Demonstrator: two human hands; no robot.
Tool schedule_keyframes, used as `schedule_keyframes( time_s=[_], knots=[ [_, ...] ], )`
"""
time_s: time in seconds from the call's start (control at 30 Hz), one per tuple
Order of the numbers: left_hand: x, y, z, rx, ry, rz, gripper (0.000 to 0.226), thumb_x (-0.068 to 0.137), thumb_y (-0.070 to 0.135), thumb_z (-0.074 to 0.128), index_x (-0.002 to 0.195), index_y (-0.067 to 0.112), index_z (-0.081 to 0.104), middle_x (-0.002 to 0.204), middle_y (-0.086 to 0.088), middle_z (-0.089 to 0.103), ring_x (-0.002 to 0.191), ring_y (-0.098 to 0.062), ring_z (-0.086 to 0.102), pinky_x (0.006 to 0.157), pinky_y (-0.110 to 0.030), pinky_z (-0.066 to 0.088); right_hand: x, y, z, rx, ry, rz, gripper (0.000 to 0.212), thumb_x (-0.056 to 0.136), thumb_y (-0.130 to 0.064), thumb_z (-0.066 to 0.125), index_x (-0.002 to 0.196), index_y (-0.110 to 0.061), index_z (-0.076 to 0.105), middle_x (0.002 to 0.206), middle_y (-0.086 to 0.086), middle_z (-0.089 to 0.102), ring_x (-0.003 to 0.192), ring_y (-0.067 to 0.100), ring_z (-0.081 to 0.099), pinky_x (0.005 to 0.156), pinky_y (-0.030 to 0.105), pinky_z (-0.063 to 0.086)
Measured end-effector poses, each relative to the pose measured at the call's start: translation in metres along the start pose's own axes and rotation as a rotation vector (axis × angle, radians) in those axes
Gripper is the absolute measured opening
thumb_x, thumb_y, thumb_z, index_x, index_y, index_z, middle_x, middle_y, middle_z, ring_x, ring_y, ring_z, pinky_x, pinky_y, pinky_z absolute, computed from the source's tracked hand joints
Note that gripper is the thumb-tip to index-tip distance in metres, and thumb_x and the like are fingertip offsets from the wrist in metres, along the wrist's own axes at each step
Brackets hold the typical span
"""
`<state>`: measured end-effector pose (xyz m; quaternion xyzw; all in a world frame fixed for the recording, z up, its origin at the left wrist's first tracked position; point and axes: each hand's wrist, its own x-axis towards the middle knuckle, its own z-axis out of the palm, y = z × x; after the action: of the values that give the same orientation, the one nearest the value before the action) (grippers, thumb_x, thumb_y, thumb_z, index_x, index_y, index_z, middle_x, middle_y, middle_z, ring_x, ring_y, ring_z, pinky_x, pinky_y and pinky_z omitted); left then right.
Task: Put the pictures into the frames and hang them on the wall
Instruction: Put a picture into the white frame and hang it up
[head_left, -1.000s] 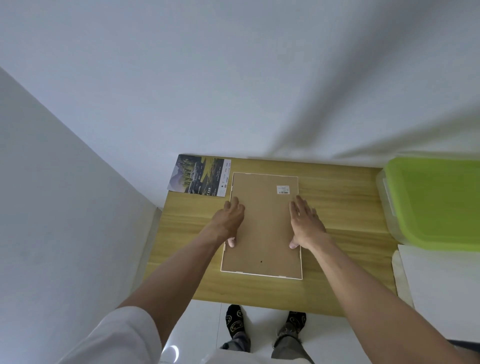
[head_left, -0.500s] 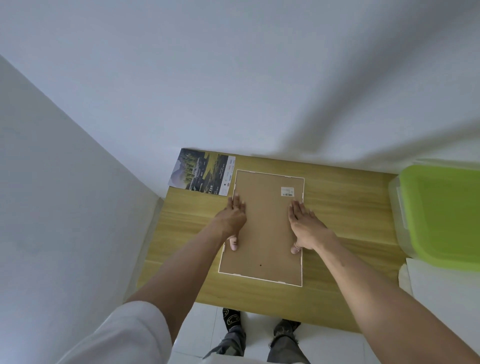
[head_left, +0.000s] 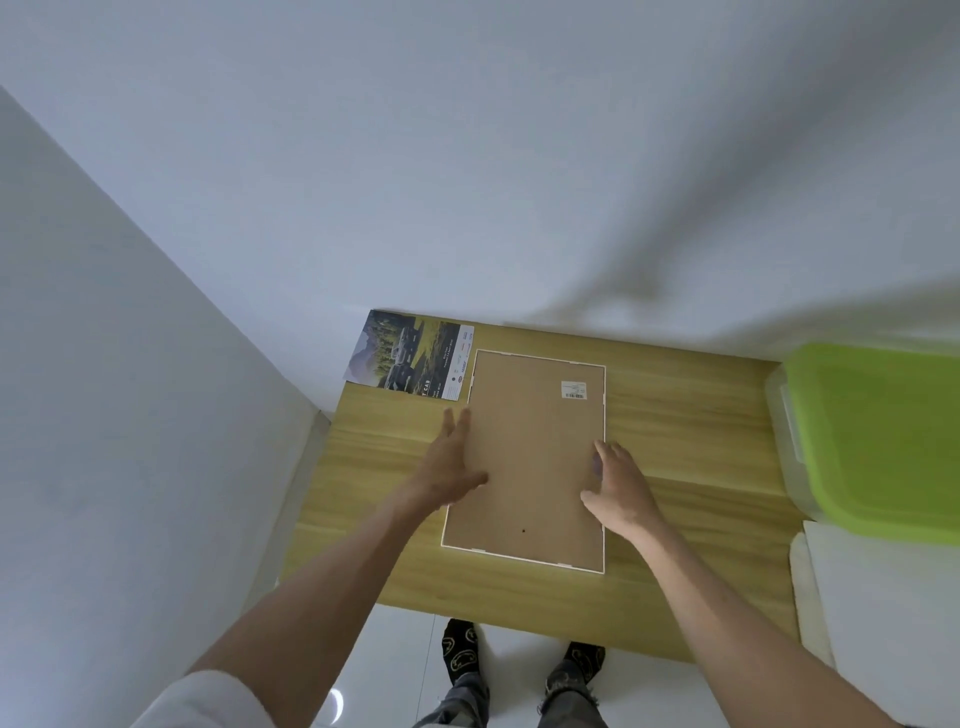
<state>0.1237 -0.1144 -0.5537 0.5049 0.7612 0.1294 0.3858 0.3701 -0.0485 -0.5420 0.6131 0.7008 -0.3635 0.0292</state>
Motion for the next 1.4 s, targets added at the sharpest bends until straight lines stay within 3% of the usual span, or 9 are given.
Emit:
schedule_keyframes(
  time_s=[0.1, 0.23, 0.57, 0.83, 1.0, 1.03, 1.07, 1.23, 1.4],
  knots=[
    [-0.008, 0.000, 0.007, -0.300, 0.195, -0.116, 0.053, 0.070, 0.027, 0.080, 0.118, 0.015, 0.060, 0.123, -0.008, 0.060, 0.118, -0.030, 0.056, 0.096, -0.041, 0.048, -0.009, -0.007, 0.012, 0.310, 0.172, 0.153, 0.043, 0.078, -0.005, 0.061, 0.120, 0.000, 0.058, 0.119, 0.013, 0.061, 0.107, 0.032, 0.058, 0.086, 0.038, 0.049],
    [-0.010, 0.004, -0.001, -0.643, 0.246, -0.353, 0.081, 0.066, 0.028, 0.088, 0.136, 0.009, 0.054, 0.119, -0.010, 0.064, 0.111, -0.025, 0.061, 0.099, -0.044, 0.049, -0.014, -0.019, 0.008, 0.735, 0.251, 0.403, 0.065, 0.083, -0.027, 0.074, 0.138, -0.002, 0.050, 0.132, 0.011, 0.059, 0.113, 0.028, 0.057, 0.094, 0.037, 0.045],
    [-0.022, 0.023, -0.047, -0.850, 0.182, -0.268, 0.053, 0.066, 0.008, 0.086, 0.115, 0.005, 0.067, 0.106, -0.010, 0.070, 0.087, -0.020, 0.067, 0.079, -0.030, 0.051, -0.034, -0.024, -0.030, 0.904, 0.270, 0.343, 0.016, 0.080, 0.005, 0.072, 0.091, -0.006, 0.075, 0.087, 0.009, 0.075, 0.076, 0.024, 0.070, 0.068, 0.036, 0.059],
    [-0.053, 0.073, -0.092, -0.673, 0.191, 0.015, 0.034, 0.069, 0.012, 0.082, 0.102, 0.006, 0.076, 0.094, -0.003, 0.077, 0.076, -0.012, 0.071, 0.062, -0.018, 0.050, -0.049, -0.036, -0.074, 0.827, 0.347, 0.165, 0.018, 0.078, -0.003, 0.076, 0.088, -0.017, 0.071, 0.101, 0.000, 0.074, 0.095, 0.021, 0.069, 0.093, 0.039, 0.054],
    [-0.085, 0.135, -0.112, -0.594, 0.396, 0.165, 0.013, 0.069, 0.011, 0.077, 0.080, 0.005, 0.079, 0.055, 0.012, 0.069, 0.050, 0.004, 0.062, 0.058, -0.019, 0.052, -0.076, -0.066, -0.124, 0.672, 0.489, -0.007, 0.059, 0.085, -0.017, 0.072, 0.139, -0.013, 0.050, 0.126, 0.000, 0.056, 0.111, 0.020, 0.059, 0.085, 0.031, 0.046],
    [-0.093, 0.150, -0.112, -0.565, 0.443, 0.206, 0.010, 0.069, 0.010, 0.076, 0.078, 0.010, 0.080, 0.061, 0.009, 0.072, 0.089, -0.004, 0.052, 0.061, -0.021, 0.054, -0.084, -0.076, -0.135, 0.646, 0.527, -0.064, 0.060, 0.087, -0.020, 0.071, 0.142, -0.015, 0.048, 0.129, 0.002, 0.055, 0.110, 0.020, 0.058, 0.084, 0.030, 0.043],
    [-0.099, 0.164, -0.110, -0.532, 0.485, 0.251, 0.010, 0.068, 0.011, 0.074, 0.075, 0.016, 0.081, 0.056, 0.008, 0.070, 0.051, 0.008, 0.035, 0.062, -0.020, 0.052, -0.090, -0.085, -0.146, 0.640, 0.540, -0.138, 0.058, 0.088, -0.025, 0.070, 0.141, -0.019, 0.048, 0.133, 0.002, 0.054, 0.112, 0.018, 0.058, 0.085, 0.029, 0.043],
    [-0.124, 0.230, -0.089, -0.218, 0.649, 0.404, 0.018, 0.074, 0.023, 0.063, 0.081, 0.030, 0.078, 0.069, 0.003, 0.067, 0.064, -0.016, 0.059, 0.063, -0.030, 0.049, -0.131, -0.134, -0.203, 0.689, 0.491, -0.352, 0.041, 0.083, -0.058, 0.063, 0.112, -0.030, 0.060, 0.102, -0.014, 0.066, 0.090, 0.007, 0.064, 0.066, 0.022, 0.045],
    [-0.146, 0.273, -0.061, 0.031, 0.878, 0.575, 0.008, 0.077, 0.014, 0.066, 0.071, 0.020, 0.065, 0.061, 0.001, 0.047, 0.052, -0.020, 0.044, 0.047, -0.030, 0.035, -0.158, -0.130, -0.242, 0.870, 0.634, -0.413, 0.029, 0.079, -0.029, 0.076, 0.095, -0.025, 0.052, 0.095, -0.009, 0.063, 0.081, 0.009, 0.065, 0.076, 0.034, 0.056]
  ],
)
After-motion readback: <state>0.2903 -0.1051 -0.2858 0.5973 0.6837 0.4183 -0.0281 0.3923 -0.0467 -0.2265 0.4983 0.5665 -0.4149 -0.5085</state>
